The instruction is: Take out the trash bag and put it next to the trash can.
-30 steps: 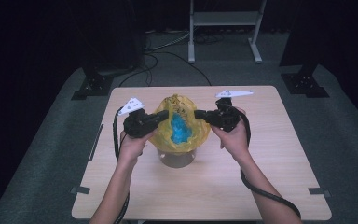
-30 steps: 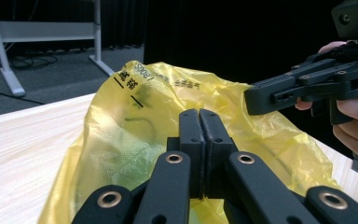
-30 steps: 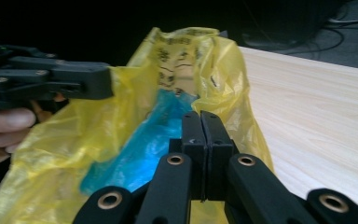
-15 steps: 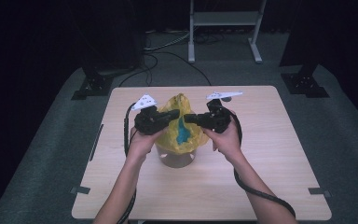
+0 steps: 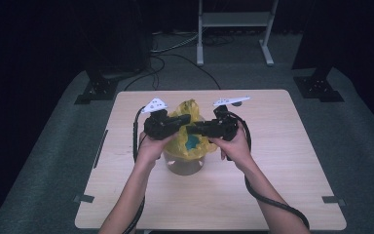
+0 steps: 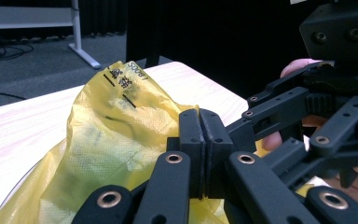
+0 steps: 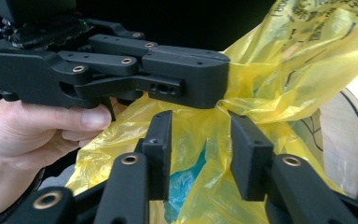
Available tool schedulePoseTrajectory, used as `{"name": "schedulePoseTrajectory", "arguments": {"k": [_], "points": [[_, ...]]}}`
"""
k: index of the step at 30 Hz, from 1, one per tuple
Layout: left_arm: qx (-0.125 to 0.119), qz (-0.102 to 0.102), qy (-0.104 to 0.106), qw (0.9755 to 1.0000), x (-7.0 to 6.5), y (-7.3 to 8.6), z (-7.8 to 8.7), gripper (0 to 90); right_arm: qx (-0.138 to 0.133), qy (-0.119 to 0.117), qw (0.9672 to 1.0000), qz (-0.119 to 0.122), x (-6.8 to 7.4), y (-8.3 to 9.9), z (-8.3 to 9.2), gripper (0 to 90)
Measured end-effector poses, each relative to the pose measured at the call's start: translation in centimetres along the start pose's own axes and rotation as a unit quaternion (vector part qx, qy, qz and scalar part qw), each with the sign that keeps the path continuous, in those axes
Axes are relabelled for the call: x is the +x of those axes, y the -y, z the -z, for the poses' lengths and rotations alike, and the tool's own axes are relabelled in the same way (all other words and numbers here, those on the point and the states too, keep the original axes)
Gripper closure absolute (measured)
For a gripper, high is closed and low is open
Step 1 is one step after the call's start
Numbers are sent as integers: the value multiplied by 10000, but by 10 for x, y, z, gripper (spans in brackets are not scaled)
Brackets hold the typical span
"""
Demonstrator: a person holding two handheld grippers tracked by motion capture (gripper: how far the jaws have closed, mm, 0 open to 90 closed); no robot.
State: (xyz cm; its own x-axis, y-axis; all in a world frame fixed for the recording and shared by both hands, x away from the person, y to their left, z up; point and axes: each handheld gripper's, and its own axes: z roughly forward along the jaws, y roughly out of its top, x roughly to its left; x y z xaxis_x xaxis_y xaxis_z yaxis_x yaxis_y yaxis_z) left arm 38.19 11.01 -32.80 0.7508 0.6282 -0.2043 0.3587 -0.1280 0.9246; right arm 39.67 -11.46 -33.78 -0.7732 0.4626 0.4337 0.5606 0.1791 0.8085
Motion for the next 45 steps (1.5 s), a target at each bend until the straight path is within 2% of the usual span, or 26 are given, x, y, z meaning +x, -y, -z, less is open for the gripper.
{"name": "schedulePoseTrajectory", "arguments": {"k": [6, 9, 13, 15, 19, 31, 36, 40, 45], "points": [[-4, 2, 50, 10000, -1, -1, -2, 888, 12, -87, 10000, 43, 2, 1, -4, 534], [-7, -15, 87, 10000, -4, -2, -4, 887, 32, 7, 9999, 111, 5, 1, -8, 518], [-19, -13, 114, 9999, -6, -2, -5, 888, -26, 249, 9995, 200, 9, 1, -12, 525], [-20, -10, 116, 9999, -7, -3, -6, 888, -62, 394, 9989, 238, 11, 1, -14, 545], [-39, 12, 128, 9999, -6, -2, -5, 888, -102, 754, 9965, 353, 16, 2, -18, 653], [-59, 49, 141, 9999, -6, -2, -6, 866, -74, 921, 9952, 324, 15, 1, -19, 858], [-136, 109, 159, 9997, -5, -3, -3, 802, -18, 973, 9947, 327, 15, 1, -19, 887], [-283, 162, 199, 9993, -3, -4, 6, 708, -19, 972, 9949, 262, 12, 2, -17, 892], [-414, 172, 113, 9989, 1, -5, 20, 599, -69, 930, 9955, 137, 9, 2, -14, 895]]}}
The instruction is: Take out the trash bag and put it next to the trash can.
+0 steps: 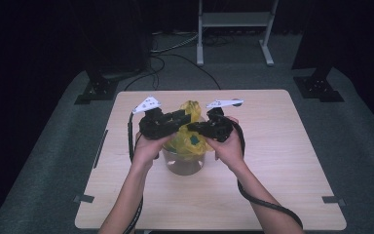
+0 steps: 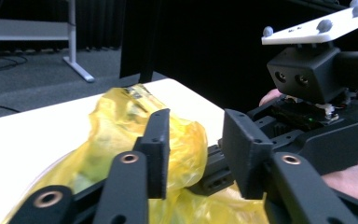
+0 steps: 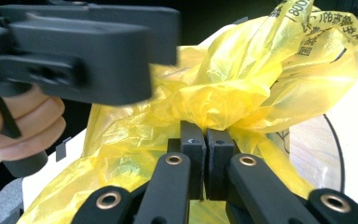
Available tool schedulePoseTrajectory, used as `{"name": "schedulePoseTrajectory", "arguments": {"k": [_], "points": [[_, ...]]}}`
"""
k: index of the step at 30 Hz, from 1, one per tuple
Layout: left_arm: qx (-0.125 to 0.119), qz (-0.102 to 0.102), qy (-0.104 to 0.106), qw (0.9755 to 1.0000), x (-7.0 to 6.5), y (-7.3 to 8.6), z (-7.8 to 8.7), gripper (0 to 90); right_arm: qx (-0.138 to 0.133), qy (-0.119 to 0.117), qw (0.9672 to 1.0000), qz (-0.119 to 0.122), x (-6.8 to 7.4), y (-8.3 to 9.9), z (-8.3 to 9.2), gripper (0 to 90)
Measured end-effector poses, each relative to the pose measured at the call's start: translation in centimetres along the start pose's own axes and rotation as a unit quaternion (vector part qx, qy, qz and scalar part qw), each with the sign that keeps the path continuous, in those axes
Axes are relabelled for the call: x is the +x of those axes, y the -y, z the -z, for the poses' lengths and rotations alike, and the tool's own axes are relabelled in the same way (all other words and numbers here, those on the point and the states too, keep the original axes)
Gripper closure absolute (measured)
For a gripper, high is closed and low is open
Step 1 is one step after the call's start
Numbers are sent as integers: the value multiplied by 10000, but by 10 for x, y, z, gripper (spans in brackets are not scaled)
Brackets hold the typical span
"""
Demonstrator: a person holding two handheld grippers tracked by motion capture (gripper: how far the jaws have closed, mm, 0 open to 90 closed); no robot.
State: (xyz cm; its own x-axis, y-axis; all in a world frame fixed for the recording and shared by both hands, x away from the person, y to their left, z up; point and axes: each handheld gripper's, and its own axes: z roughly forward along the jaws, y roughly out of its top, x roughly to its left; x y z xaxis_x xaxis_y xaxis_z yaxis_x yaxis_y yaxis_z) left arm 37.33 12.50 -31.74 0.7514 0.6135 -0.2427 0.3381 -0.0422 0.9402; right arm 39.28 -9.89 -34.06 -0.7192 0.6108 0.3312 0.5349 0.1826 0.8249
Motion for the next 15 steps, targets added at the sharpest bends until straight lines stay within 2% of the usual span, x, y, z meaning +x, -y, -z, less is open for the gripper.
{"name": "schedulePoseTrajectory", "arguments": {"k": [3, 7, 15], "points": [[-90, 28, -139, 9999, 2, 2, 9, 498, -28, -16, 10000, -63, -1, 0, 1, 895], [-200, -8, -252, 9995, -1, 7, 20, 435, -75, -18, 9999, -123, -2, -2, 3, 896], [-329, 107, -381, 9987, 3, 20, 34, 358, -173, 51, 9996, -230, -4, -7, 11, 898]]}}
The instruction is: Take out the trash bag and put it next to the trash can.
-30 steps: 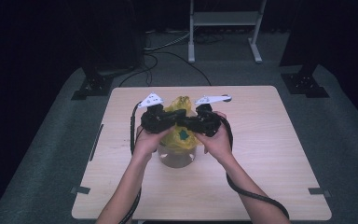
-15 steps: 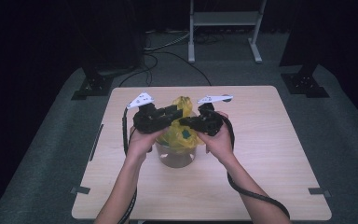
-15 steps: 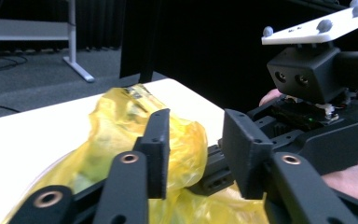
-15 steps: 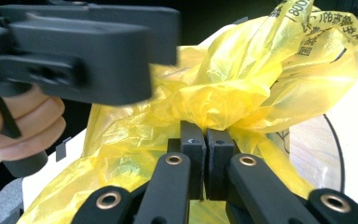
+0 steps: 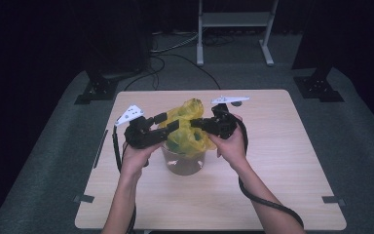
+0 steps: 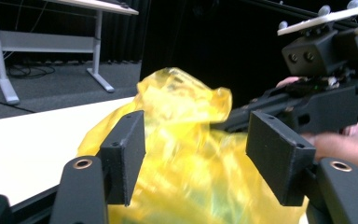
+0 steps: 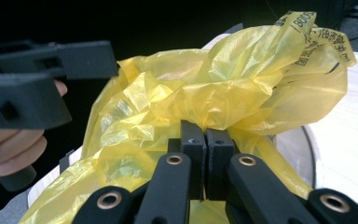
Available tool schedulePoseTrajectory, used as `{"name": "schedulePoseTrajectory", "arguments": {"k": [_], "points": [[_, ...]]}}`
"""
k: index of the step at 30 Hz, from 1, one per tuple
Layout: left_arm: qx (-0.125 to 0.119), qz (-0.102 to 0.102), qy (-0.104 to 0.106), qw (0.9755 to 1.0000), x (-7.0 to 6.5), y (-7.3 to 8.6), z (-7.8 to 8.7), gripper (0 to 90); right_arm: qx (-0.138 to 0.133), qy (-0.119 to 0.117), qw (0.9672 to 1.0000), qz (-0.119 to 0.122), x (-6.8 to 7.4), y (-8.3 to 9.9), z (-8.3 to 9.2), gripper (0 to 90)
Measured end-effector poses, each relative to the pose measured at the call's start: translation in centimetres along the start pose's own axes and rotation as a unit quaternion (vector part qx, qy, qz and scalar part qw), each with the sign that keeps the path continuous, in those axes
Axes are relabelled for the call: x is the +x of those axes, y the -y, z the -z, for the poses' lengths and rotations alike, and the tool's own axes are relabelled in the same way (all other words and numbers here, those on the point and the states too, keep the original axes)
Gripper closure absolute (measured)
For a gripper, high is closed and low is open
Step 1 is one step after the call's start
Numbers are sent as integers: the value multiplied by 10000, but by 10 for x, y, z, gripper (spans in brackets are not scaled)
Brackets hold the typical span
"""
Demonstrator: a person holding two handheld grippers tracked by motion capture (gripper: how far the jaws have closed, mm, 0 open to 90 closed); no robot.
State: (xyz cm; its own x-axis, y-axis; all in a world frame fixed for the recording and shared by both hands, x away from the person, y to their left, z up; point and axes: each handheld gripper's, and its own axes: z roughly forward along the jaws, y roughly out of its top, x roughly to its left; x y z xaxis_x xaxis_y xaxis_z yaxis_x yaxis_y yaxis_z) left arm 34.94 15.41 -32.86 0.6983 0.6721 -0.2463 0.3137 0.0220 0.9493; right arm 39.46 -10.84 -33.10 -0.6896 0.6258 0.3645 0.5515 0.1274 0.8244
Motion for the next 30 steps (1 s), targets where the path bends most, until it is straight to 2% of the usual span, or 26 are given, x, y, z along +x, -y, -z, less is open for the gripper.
{"name": "schedulePoseTrajectory", "arguments": {"k": [5, 10, 22, 24, 30], "points": [[13, -72, -73, 9999, 1, 6, 5, 288, -75, 23, 10000, -7, 0, -4, 4, 898], [-71, 45, -73, 9999, 5, 12, 11, 204, -124, 60, 9999, -40, 0, -7, 9, 898], [-101, 80, -75, 9999, 9, 20, 17, 163, -214, 81, 9997, -20, 5, -18, 16, 900], [-61, 105, -136, 9998, 10, 20, 17, 107, -217, 84, 9997, 3, 6, -20, 17, 900], [-52, 156, -130, 9998, 13, 23, 19, 106, -259, 96, 9996, 23, 7, -24, 22, 900]]}}
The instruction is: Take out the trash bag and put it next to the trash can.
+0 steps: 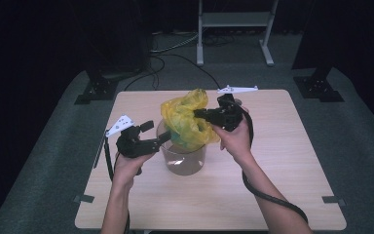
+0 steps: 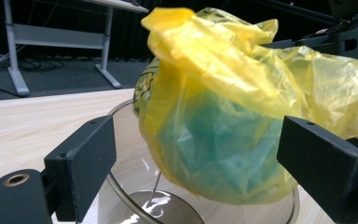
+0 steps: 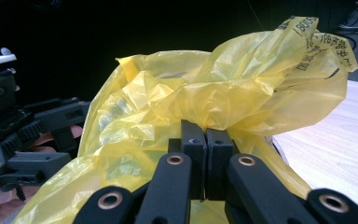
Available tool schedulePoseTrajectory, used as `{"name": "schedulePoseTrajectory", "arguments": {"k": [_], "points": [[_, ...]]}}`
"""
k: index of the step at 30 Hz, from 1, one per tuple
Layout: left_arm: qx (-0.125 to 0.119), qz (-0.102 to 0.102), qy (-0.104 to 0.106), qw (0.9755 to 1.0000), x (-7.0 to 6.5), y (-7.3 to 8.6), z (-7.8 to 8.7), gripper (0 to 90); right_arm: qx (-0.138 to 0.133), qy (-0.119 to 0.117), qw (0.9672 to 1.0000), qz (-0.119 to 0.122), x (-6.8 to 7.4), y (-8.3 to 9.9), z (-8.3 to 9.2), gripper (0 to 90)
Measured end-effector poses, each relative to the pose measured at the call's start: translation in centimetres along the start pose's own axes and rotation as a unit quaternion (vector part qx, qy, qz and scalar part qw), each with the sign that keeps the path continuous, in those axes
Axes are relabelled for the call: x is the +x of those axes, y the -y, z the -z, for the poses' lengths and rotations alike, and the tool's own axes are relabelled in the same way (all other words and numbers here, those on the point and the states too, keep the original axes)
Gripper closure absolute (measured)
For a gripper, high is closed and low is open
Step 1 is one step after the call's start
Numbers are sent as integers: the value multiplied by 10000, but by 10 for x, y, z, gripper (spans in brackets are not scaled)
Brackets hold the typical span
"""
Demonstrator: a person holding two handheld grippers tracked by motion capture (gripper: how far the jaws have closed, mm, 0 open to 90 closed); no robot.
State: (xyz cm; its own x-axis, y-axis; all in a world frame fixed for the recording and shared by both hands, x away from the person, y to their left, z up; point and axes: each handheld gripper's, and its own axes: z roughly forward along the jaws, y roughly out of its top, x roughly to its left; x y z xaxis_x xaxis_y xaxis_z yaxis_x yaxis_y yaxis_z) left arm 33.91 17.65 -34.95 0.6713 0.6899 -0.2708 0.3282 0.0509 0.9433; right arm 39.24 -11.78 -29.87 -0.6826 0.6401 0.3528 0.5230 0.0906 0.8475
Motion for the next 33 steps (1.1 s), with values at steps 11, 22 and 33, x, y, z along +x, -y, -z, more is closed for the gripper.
{"name": "schedulePoseTrajectory", "arguments": {"k": [11, 22, 33], "points": [[10, 32, -17, 10000, 4, 2, 3, 99, -114, 14, 9999, 40, 1, -9, 13, 900], [10, -23, 33, 10000, 3, 1, 5, 99, -314, 57, 9994, 110, 5, -26, 31, 900], [-25, 27, 10, 10000, 5, 1, 7, 99, -552, 249, 9980, 203, 6, -44, 60, 900]]}}
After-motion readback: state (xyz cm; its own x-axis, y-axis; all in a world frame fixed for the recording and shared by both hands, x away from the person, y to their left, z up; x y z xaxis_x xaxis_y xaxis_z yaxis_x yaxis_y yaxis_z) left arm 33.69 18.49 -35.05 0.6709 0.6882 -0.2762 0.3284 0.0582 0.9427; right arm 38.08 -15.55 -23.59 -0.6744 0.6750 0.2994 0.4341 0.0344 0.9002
